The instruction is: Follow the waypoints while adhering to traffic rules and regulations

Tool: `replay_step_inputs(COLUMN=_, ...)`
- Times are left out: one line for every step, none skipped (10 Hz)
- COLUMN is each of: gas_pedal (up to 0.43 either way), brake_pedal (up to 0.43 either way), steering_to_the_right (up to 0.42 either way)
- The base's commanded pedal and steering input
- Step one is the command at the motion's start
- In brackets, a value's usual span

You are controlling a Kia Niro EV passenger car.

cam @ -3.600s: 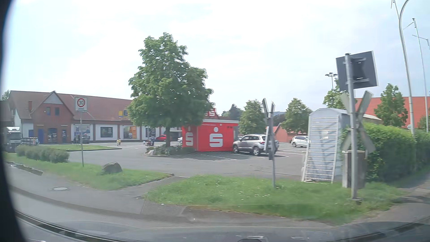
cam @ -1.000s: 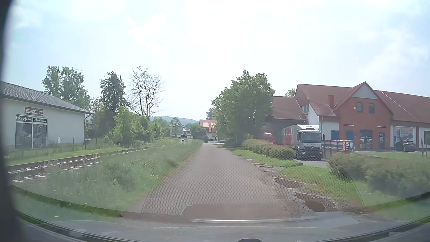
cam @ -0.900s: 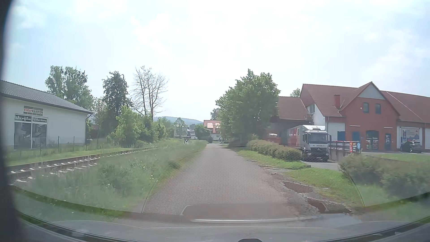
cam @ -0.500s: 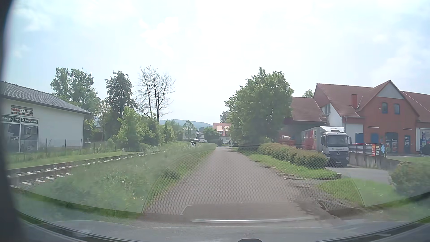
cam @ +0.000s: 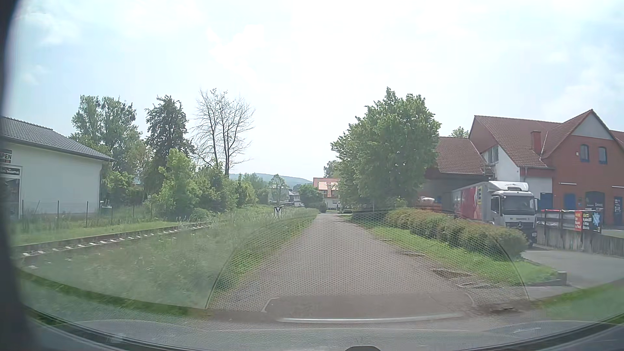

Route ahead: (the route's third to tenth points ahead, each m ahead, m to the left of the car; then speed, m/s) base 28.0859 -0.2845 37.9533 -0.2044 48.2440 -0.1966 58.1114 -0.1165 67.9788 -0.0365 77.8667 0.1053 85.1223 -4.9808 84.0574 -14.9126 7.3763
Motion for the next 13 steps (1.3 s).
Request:
replay_step_inputs(gas_pedal=0.228, brake_pedal=0.0, steering_to_the_right=-0.004)
replay_step_inputs(gas_pedal=0.177, brake_pedal=0.0, steering_to_the_right=-0.003)
replay_step_inputs(gas_pedal=0.177, brake_pedal=0.0, steering_to_the_right=-0.002)
replay_step_inputs(gas_pedal=0.177, brake_pedal=0.0, steering_to_the_right=-0.002)
replay_step_inputs(gas_pedal=0.177, brake_pedal=0.0, steering_to_the_right=-0.001)
replay_step_inputs(gas_pedal=0.177, brake_pedal=0.0, steering_to_the_right=0.0)
replay_step_inputs(gas_pedal=0.177, brake_pedal=0.0, steering_to_the_right=0.0)
replay_step_inputs(gas_pedal=0.177, brake_pedal=0.0, steering_to_the_right=0.001)
replay_step_inputs(gas_pedal=0.177, brake_pedal=0.0, steering_to_the_right=0.001)
replay_step_inputs(gas_pedal=0.177, brake_pedal=0.0, steering_to_the_right=0.001)
replay_step_inputs(gas_pedal=0.177, brake_pedal=0.0, steering_to_the_right=0.001)
replay_step_inputs(gas_pedal=0.177, brake_pedal=0.0, steering_to_the_right=0.001)
replay_step_inputs(gas_pedal=0.177, brake_pedal=0.0, steering_to_the_right=0.001)
